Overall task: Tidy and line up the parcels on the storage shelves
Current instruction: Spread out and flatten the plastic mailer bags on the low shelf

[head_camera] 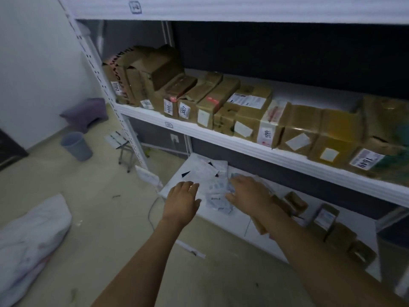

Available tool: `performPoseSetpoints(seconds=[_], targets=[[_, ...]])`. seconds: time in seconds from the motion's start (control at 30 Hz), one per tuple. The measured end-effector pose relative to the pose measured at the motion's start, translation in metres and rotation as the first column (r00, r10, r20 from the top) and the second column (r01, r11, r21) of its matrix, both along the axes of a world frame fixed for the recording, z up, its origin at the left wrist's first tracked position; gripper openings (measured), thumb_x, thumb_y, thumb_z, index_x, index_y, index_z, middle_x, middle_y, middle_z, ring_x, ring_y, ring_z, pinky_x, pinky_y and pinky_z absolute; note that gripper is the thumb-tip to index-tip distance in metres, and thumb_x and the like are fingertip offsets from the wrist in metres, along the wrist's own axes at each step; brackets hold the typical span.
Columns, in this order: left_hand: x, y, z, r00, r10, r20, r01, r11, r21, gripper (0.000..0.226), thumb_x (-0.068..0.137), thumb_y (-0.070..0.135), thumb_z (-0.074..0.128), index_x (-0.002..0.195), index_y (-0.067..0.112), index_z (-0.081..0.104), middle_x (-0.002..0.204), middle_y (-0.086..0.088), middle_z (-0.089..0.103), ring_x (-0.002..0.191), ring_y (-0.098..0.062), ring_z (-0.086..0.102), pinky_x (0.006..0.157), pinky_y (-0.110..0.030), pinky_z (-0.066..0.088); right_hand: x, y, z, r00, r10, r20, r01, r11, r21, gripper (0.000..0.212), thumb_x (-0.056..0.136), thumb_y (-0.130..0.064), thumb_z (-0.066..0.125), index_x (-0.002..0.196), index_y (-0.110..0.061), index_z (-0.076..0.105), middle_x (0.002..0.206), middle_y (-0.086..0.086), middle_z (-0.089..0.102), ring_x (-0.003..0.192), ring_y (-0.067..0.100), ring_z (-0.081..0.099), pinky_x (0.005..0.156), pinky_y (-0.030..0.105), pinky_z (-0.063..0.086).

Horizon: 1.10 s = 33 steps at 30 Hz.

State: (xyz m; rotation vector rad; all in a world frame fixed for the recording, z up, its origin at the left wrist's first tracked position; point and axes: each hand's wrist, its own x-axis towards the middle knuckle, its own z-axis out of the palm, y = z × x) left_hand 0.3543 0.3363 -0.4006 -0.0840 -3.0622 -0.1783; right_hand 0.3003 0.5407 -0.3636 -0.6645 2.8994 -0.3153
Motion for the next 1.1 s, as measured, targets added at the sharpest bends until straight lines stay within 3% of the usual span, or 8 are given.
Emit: performPoseSetpoints(seconds=[0.1,0.23,0.47,0.63,0.7,0.87,0.97,1.1], targets=[[-0.027,-0.038,-0.011,1.0,0.003,0.03,-0.003,1.0,0.005,0.047,0.084,0.028,0.07,0.126,0.009,0.06,0.121,-0.012,0.063,0.109,-0.036,0.059,0.085,-0.043,0.048,-0.029,-0.039,-0.012,1.0,0.008,0.031,-0.008,1.0,0.01,0.048,0.095,-0.047,0.049,0.13,-0.015,0.051,0.131,0.008,0.054,0.117,0.027,0.052,0.093,0.038,0.046],[-0.069,-0.085,-0.019,0.999,-0.006,0.053,0.006,1.0,0.003,0.049,0.091,0.03,0.06,0.135,0.01,0.052,0.134,-0.011,0.056,0.122,-0.035,0.05,0.095,-0.042,0.041,-0.065,-0.089,-0.031,0.999,0.006,0.049,-0.007,1.0,0.007,0.05,0.095,-0.048,0.049,0.131,-0.014,0.05,0.131,0.009,0.055,0.117,0.027,0.053,0.093,0.038,0.047],[-0.166,-0.164,-0.059,0.983,-0.168,0.072,0.17,0.985,-0.023,0.048,0.087,0.027,0.064,0.132,0.011,0.056,0.131,-0.013,0.058,0.117,-0.036,0.054,0.093,-0.043,0.044,-0.125,-0.173,-0.072,0.995,-0.076,0.063,0.075,0.997,0.023,0.045,0.094,-0.05,0.048,0.12,-0.014,0.051,0.123,0.008,0.056,0.111,0.027,0.053,0.084,0.035,0.045],[-0.23,-0.214,-0.1,0.924,-0.38,0.045,0.383,0.915,-0.125,0.054,0.056,0.025,0.09,0.105,0.011,0.072,0.101,-0.008,0.071,0.084,-0.029,0.069,0.066,-0.036,0.056,-0.164,-0.229,-0.115,0.977,-0.206,0.047,0.204,0.978,0.049,0.052,0.095,-0.051,0.046,0.13,-0.013,0.048,0.129,0.01,0.053,0.114,0.028,0.052,0.085,0.034,0.042],[-0.251,-0.231,-0.128,0.907,-0.422,0.01,0.419,0.898,-0.133,0.056,0.051,0.025,0.092,0.102,0.01,0.074,0.099,-0.008,0.072,0.082,-0.028,0.069,0.064,-0.035,0.056,-0.177,-0.247,-0.145,0.972,-0.229,0.043,0.226,0.972,0.071,0.055,0.096,-0.052,0.044,0.134,-0.012,0.046,0.133,0.011,0.051,0.115,0.028,0.051,0.088,0.035,0.043],[-0.297,-0.262,-0.234,0.91,-0.415,0.007,0.414,0.904,-0.109,0.054,0.06,0.027,0.088,0.108,0.011,0.072,0.107,-0.009,0.071,0.089,-0.029,0.069,0.07,-0.038,0.056,-0.214,-0.276,-0.248,0.962,-0.269,0.032,0.264,0.957,0.117,0.058,0.096,-0.053,0.041,0.139,-0.013,0.042,0.141,0.01,0.045,0.122,0.028,0.046,0.092,0.035,0.042],[-0.324,-0.272,-0.314,0.921,-0.388,-0.022,0.387,0.921,-0.032,0.05,0.076,0.026,0.077,0.121,0.009,0.064,0.123,-0.012,0.064,0.105,-0.033,0.064,0.085,-0.043,0.052,-0.237,-0.284,-0.324,0.961,-0.276,0.0,0.274,0.954,0.121,0.057,0.097,-0.053,0.039,0.138,-0.014,0.042,0.14,0.009,0.045,0.122,0.028,0.046,0.093,0.036,0.042],[-0.363,-0.276,-0.423,0.938,-0.346,-0.026,0.345,0.938,-0.022,0.05,0.092,0.034,0.057,0.137,0.015,0.051,0.139,-0.006,0.053,0.126,-0.027,0.049,0.102,-0.04,0.041,-0.266,-0.286,-0.427,0.95,-0.311,-0.001,0.31,0.945,0.107,0.058,0.097,-0.053,0.04,0.14,-0.015,0.04,0.142,0.009,0.044,0.124,0.028,0.045,0.095,0.036,0.041]])
